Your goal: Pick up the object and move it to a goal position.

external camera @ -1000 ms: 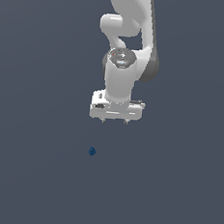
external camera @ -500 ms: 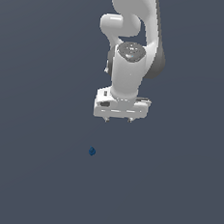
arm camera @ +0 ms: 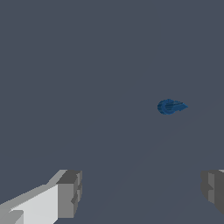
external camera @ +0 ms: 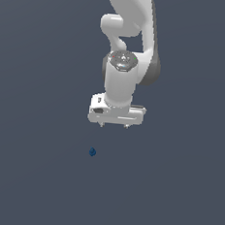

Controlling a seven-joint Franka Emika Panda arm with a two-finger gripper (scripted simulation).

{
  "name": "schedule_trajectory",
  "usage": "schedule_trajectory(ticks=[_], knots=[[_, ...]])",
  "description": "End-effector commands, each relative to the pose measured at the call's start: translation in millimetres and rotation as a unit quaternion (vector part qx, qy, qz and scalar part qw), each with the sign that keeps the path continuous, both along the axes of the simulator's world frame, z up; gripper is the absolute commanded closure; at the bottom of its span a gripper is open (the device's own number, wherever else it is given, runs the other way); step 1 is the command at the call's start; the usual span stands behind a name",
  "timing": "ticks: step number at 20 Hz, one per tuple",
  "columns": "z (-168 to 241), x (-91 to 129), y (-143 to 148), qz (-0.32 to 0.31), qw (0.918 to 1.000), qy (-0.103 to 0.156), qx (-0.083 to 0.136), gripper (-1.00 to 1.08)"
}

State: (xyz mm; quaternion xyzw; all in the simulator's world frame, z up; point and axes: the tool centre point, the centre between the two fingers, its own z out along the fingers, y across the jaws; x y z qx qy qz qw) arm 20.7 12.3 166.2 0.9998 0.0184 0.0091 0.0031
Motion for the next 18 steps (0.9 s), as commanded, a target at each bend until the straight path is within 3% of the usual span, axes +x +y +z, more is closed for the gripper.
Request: schedule_trajectory(ticks=[1,10,18], knots=[[-7.4,8.5,-9.6,-0.014,0.9999,0.001,0.001,-0.92],[-46.5,45.0,-57.7,-0.079,0.9969,0.006,0.004,-0.92],[-69.7,60.0,-84.5,-0.112,0.9937,0.008,0.004,-0.92]])
